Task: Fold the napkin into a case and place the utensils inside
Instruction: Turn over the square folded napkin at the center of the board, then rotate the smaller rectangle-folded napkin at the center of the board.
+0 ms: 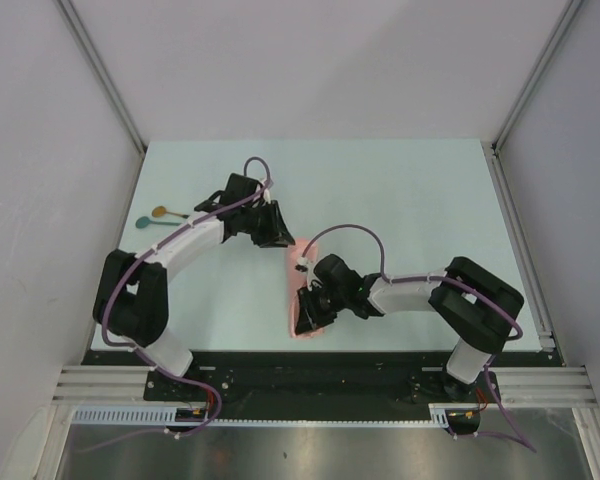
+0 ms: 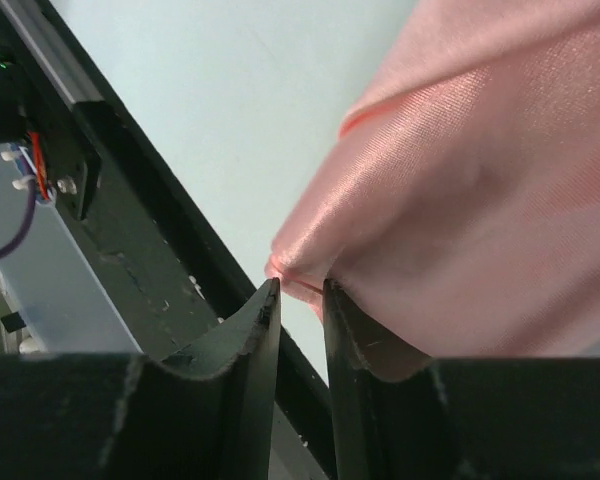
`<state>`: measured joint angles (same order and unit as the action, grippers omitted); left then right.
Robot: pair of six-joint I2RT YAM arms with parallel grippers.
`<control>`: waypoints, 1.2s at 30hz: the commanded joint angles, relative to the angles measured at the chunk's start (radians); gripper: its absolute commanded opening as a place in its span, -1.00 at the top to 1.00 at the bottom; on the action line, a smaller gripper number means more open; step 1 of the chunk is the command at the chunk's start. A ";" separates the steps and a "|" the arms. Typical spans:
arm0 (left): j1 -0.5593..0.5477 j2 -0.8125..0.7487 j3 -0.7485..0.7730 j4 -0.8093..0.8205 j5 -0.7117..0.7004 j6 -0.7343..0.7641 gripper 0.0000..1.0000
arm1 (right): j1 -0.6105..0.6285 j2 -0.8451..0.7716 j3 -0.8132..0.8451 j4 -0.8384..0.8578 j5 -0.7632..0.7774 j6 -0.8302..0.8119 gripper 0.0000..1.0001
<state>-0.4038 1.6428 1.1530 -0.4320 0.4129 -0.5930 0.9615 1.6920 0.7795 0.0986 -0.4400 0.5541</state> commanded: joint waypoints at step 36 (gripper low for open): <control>0.272 -0.377 -0.156 -0.024 0.021 0.047 0.31 | 0.132 0.091 0.232 -0.510 0.484 -0.039 0.50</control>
<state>-0.1425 1.2755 0.9894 -0.4801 0.4221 -0.5659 1.1355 1.8297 1.0943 -0.2787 -0.1204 0.4969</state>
